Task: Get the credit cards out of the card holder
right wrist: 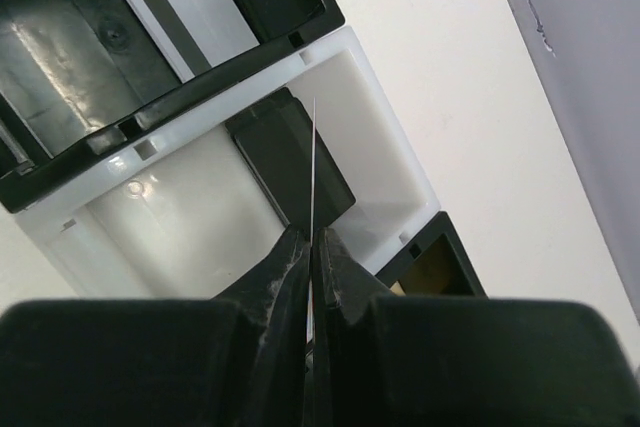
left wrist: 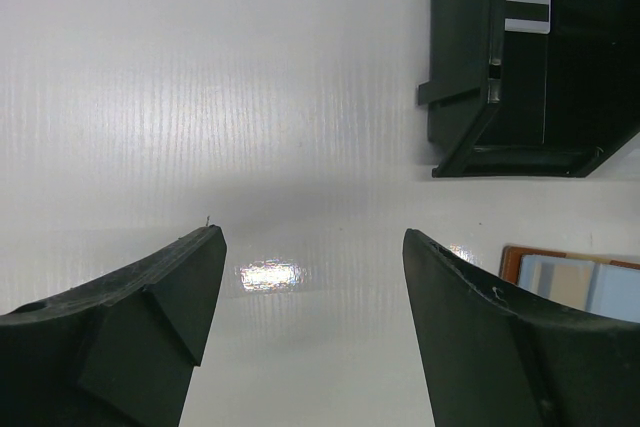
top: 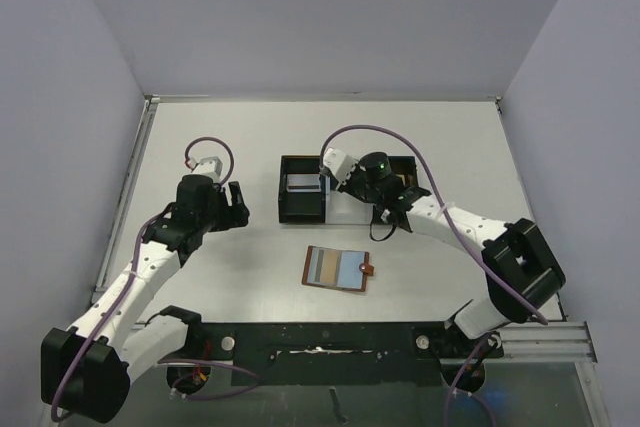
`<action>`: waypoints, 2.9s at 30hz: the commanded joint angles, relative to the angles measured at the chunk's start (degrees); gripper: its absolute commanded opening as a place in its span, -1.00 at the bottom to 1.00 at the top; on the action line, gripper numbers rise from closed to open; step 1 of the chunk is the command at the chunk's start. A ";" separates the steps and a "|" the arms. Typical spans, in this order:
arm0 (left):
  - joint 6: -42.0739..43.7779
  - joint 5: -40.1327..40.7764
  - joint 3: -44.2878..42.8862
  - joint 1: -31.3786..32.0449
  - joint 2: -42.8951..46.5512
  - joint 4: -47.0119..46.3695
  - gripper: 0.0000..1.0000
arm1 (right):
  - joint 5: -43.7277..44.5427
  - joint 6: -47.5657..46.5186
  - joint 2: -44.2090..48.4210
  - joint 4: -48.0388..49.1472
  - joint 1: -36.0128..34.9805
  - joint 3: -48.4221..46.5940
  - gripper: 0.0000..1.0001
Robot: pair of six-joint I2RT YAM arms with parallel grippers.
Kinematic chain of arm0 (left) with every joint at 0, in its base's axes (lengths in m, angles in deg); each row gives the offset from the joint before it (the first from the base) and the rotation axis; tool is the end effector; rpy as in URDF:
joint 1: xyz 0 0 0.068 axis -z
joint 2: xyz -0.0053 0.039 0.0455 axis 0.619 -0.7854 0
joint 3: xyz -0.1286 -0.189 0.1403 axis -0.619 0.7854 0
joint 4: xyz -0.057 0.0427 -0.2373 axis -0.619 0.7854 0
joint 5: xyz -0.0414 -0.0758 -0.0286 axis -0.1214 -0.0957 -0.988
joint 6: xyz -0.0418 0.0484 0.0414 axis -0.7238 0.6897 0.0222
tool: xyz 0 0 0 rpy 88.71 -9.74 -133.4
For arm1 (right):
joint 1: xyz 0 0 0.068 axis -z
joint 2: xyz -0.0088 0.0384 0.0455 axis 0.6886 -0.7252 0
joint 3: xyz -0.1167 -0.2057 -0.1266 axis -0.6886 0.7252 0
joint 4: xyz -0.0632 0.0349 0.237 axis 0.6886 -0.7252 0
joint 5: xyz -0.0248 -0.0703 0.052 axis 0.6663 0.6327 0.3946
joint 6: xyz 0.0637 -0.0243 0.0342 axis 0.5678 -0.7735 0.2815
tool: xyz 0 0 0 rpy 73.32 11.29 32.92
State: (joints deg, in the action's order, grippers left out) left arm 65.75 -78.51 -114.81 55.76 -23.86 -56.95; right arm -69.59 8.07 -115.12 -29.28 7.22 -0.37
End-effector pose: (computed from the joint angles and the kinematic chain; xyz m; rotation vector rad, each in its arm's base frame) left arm 0.2105 -0.0626 0.2248 -0.1462 2.2992 -0.3049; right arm 0.2796 0.2018 0.2217 -1.0985 1.7989 0.0396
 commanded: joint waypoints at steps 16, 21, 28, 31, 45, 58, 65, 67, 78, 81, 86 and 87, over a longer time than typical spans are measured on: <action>0.99 1.10 -1.44 -0.03 1.59 -2.80 0.43 | 4.76 -14.41 -13.37 -8.76 1.70 -15.27 -0.92; 1.18 0.90 -1.51 -0.06 1.27 -2.90 0.43 | 3.62 -16.95 -15.63 -7.02 2.28 -14.96 -0.92; 1.71 0.02 -1.66 -0.11 0.32 -2.96 0.43 | 3.07 -18.90 -18.72 -6.90 3.00 -16.01 -0.92; 1.78 -0.21 -1.78 -0.19 -0.03 -2.81 0.43 | 2.81 -19.79 -19.49 -6.76 3.15 -16.12 -0.91; 2.02 -0.59 -1.86 -0.20 -0.44 -2.87 0.43 | -0.40 -22.24 -21.46 -12.48 3.68 -17.17 -0.52; 2.08 -0.85 -1.99 -0.20 -1.09 -2.70 0.43 | 0.08 -18.95 -20.30 -12.35 3.67 -18.24 -0.36; 2.13 -0.54 -2.10 -0.18 -0.80 -2.50 0.43 | -2.79 -10.65 -10.60 -6.77 3.09 -15.62 -0.28; 2.13 -0.25 -2.13 -0.14 -0.54 -2.47 0.43 | -3.08 -5.28 -6.45 -3.45 2.78 -12.90 -0.24; 2.01 0.80 -1.88 -0.25 1.25 -2.53 0.44 | -2.58 47.73 5.50 -14.59 5.60 -12.47 0.23; 1.95 0.95 -1.88 -0.24 1.38 -2.53 0.45 | -2.32 55.36 10.90 -11.29 5.84 -5.69 0.96; 1.89 1.23 -2.07 -0.33 1.01 -2.14 0.46 | -7.82 68.16 20.08 0.22 7.10 8.00 0.95; 1.87 1.28 -2.11 -0.30 0.99 -2.08 0.46 | -9.17 69.81 20.74 0.56 7.00 9.65 0.95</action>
State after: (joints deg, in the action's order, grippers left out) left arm 67.13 -77.90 -114.81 55.76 -23.82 -56.95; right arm -73.26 63.72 -99.15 -38.20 14.00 3.93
